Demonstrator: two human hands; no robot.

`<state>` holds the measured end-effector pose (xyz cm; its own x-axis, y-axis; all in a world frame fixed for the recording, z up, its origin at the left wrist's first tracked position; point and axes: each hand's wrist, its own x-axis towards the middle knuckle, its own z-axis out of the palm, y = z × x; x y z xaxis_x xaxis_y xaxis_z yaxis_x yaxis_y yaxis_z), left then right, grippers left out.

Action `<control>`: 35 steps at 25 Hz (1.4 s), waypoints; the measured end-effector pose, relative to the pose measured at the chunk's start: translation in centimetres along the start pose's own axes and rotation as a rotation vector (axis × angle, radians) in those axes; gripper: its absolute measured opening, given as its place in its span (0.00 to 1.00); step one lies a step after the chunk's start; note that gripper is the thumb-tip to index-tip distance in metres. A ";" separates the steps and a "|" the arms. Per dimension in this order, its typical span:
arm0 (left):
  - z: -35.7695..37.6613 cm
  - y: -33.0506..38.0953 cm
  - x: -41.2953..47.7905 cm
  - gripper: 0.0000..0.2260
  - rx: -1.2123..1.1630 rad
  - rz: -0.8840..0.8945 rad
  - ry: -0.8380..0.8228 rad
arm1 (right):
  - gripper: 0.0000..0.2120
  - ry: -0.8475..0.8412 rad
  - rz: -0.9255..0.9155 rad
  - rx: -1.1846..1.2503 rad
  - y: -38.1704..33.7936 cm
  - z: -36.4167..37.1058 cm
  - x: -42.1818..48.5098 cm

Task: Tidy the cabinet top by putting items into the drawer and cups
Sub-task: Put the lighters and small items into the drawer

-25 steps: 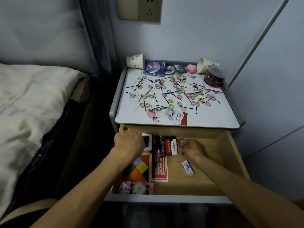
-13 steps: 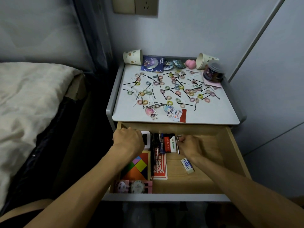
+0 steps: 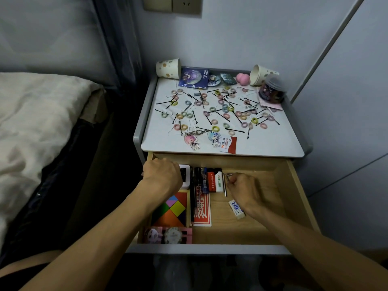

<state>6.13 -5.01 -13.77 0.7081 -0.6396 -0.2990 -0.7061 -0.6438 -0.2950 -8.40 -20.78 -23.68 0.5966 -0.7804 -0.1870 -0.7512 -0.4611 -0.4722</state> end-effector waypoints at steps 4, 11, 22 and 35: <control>0.0 0.1 0.1 0.12 0.009 0.001 0.008 | 0.07 0.011 -0.014 0.037 -0.3 0.1 0.4; 0.5 0.0 0.5 0.13 0.017 0.016 0.023 | 0.06 0.043 0.010 0.102 -0.5 0.6 1.6; 1.1 0.1 0.6 0.14 0.103 0.032 0.032 | 0.07 0.068 0.011 0.334 -0.2 0.9 2.1; 0.5 0.0 -0.3 0.13 0.047 0.026 0.040 | 0.11 -0.207 -0.065 -0.366 0.6 -2.9 -3.0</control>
<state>5.95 -4.57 -14.14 0.6883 -0.6729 -0.2712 -0.7232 -0.6067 -0.3300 -11.46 -19.95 -20.88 0.6619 -0.6608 -0.3538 -0.7387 -0.6551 -0.1586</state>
